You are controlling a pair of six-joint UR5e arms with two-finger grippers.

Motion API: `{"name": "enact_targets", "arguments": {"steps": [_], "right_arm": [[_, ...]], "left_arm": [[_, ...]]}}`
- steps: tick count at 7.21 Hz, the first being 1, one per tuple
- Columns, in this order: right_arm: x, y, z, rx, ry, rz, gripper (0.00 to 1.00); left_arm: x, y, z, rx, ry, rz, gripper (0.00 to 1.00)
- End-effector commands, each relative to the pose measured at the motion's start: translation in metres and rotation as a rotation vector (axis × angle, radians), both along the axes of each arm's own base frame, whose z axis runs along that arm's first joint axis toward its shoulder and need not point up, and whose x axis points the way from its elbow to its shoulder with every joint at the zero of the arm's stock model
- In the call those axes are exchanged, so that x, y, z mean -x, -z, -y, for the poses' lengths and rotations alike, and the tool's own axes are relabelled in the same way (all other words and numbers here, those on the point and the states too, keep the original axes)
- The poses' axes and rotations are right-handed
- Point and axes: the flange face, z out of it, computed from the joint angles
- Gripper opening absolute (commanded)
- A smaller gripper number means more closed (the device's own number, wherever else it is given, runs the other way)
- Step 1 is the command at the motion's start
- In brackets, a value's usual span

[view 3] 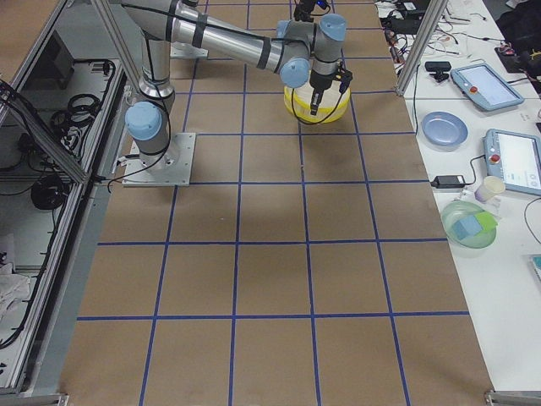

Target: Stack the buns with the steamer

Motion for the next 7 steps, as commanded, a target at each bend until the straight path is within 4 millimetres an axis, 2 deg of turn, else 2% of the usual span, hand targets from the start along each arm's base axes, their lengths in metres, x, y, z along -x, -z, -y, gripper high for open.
{"name": "enact_targets", "arguments": {"steps": [1, 3, 4, 5, 6, 7], "right_arm": [[-0.059, 0.001, -0.010, 0.043, 0.039, 0.003, 0.00], [-0.087, 0.020, -0.011, 0.035, 0.036, 0.005, 0.00], [-0.089, 0.025, -0.007, 0.045, 0.036, 0.008, 0.00], [-0.091, 0.029, -0.007, 0.037, 0.033, 0.007, 0.00], [-0.094, 0.034, -0.007, 0.026, 0.030, 0.022, 0.00], [-0.096, 0.036, -0.007, 0.021, 0.029, 0.034, 0.00]], "left_arm": [[-0.002, 0.016, 0.007, 0.005, -0.009, 0.000, 0.94], [-0.002, 0.020, 0.008, 0.005, -0.008, -0.002, 0.48], [-0.002, 0.020, 0.008, 0.005, -0.006, -0.002, 0.08], [-0.002, 0.020, 0.009, 0.006, -0.010, -0.006, 0.00], [-0.001, 0.012, 0.012, 0.038, -0.009, -0.002, 0.00], [0.000, -0.005, 0.015, 0.076, -0.008, 0.003, 0.00]]}}
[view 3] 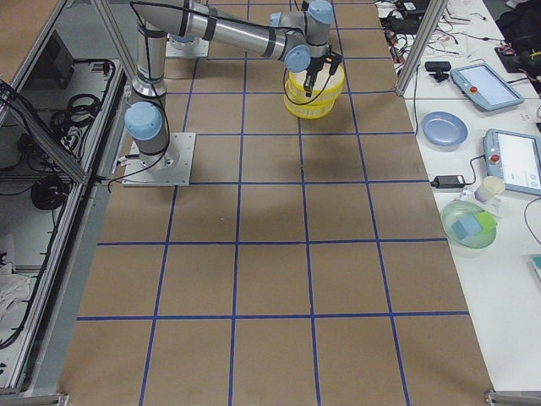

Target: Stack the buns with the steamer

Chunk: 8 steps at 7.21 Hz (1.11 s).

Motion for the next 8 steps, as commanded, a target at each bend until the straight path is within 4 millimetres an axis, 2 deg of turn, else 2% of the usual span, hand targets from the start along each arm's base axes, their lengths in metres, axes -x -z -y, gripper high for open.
{"name": "enact_targets", "arguments": {"steps": [1, 2, 4, 6, 7, 8], "right_arm": [[-0.006, 0.006, -0.001, -0.013, -0.008, 0.013, 0.00], [-0.006, 0.007, 0.000, -0.014, -0.008, 0.013, 0.00], [-0.006, 0.009, -0.001, -0.022, -0.008, 0.012, 0.00], [-0.006, 0.015, 0.001, -0.032, -0.008, 0.010, 0.00], [-0.006, 0.017, 0.001, -0.035, -0.008, 0.010, 0.02], [-0.006, 0.018, 0.001, -0.038, -0.008, 0.009, 0.09]], "left_arm": [[0.006, -0.031, 0.006, 0.061, -0.001, 0.012, 0.00], [0.022, -0.049, 0.007, 0.088, 0.022, 0.020, 0.00], [0.072, -0.078, 0.000, 0.119, -0.002, 0.025, 0.00], [0.111, -0.104, -0.006, 0.158, -0.042, -0.032, 0.00], [0.120, -0.115, -0.008, 0.170, -0.071, -0.048, 0.00], [0.123, -0.119, -0.010, 0.174, -0.068, -0.048, 0.00]]}}
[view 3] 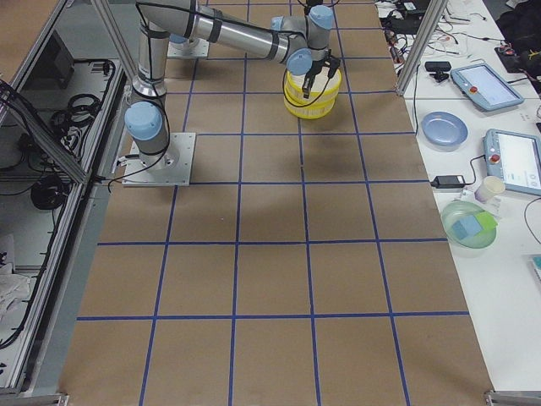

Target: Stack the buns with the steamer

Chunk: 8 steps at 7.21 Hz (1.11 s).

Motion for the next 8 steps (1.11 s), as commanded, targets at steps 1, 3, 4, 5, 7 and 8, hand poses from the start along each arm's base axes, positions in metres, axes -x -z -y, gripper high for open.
{"name": "enact_targets", "arguments": {"steps": [1, 3, 4, 5, 7, 8], "right_arm": [[0.000, 0.002, 0.000, -0.003, 0.000, 0.001, 0.13], [-0.001, 0.001, 0.000, -0.005, 0.000, 0.002, 0.17], [-0.003, 0.002, -0.001, -0.008, -0.003, 0.000, 0.20], [-0.003, 0.002, -0.001, -0.008, -0.003, 0.000, 0.29], [-0.003, 0.003, -0.001, -0.009, -0.005, -0.001, 0.60], [-0.003, 0.002, -0.002, -0.008, -0.005, -0.001, 0.75]], "left_arm": [[0.012, -0.012, -0.004, 0.017, -0.005, -0.011, 0.00], [0.028, -0.021, -0.009, 0.025, -0.024, -0.012, 0.00], [0.034, -0.023, -0.009, 0.031, -0.022, -0.015, 0.00], [0.039, -0.023, -0.010, 0.033, -0.028, -0.015, 0.00], [0.040, -0.026, -0.008, 0.040, -0.031, -0.016, 0.00], [0.043, -0.029, -0.007, 0.042, -0.043, -0.043, 0.00]]}}
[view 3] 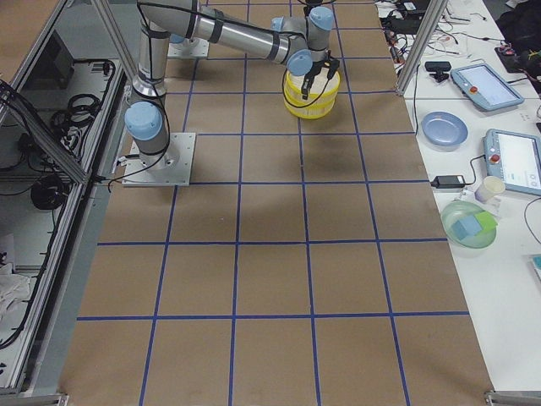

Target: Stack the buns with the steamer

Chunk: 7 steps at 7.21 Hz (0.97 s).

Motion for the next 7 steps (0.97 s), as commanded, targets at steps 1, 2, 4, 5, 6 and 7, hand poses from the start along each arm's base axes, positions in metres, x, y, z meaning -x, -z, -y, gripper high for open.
{"name": "enact_targets", "arguments": {"steps": [1, 2, 4, 5, 6, 7], "right_arm": [[0.001, -0.007, 0.001, 0.022, 0.003, 0.003, 1.00], [0.004, -0.031, 0.001, 0.061, -0.011, 0.009, 1.00], [0.025, -0.100, -0.020, 0.134, -0.061, 0.011, 1.00], [0.037, -0.142, -0.037, 0.145, -0.078, 0.012, 1.00], [0.044, -0.179, -0.058, 0.110, -0.088, 0.006, 1.00], [0.048, -0.218, -0.078, 0.131, -0.101, -0.001, 1.00]], "left_arm": [[0.008, -0.005, 0.002, 0.002, -0.032, -0.040, 0.00], [0.018, -0.010, 0.002, 0.012, -0.021, -0.041, 0.00], [0.045, -0.016, -0.002, 0.006, -0.055, -0.049, 0.00], [0.074, -0.013, -0.005, 0.026, -0.067, -0.065, 0.00], [0.103, -0.013, -0.006, 0.053, -0.095, -0.142, 0.00], [0.126, -0.013, -0.010, 0.057, -0.140, -0.205, 0.00]]}}
